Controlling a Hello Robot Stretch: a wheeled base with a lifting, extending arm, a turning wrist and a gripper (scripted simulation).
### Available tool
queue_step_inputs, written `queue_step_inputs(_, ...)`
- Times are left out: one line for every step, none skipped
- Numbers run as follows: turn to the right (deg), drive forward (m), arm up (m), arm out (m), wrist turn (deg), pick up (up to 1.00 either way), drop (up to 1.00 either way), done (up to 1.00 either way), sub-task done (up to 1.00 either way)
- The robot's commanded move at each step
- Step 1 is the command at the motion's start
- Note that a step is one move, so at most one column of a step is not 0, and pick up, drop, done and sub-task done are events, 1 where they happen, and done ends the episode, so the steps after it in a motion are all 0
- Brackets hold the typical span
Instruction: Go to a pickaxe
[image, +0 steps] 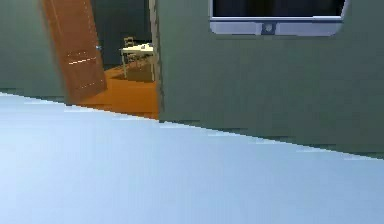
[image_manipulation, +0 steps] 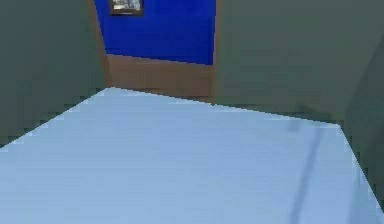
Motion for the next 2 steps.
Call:
queue_step_inputs(45.0, 0.00, 0.00, 0.00, 0.0, 0.00, 0.00, 0.00, 0.00)
queue_step_inputs(39.0, 0.00, 0.00, 0.00, 0.0, 0.00, 0.00, 0.00, 0.00)
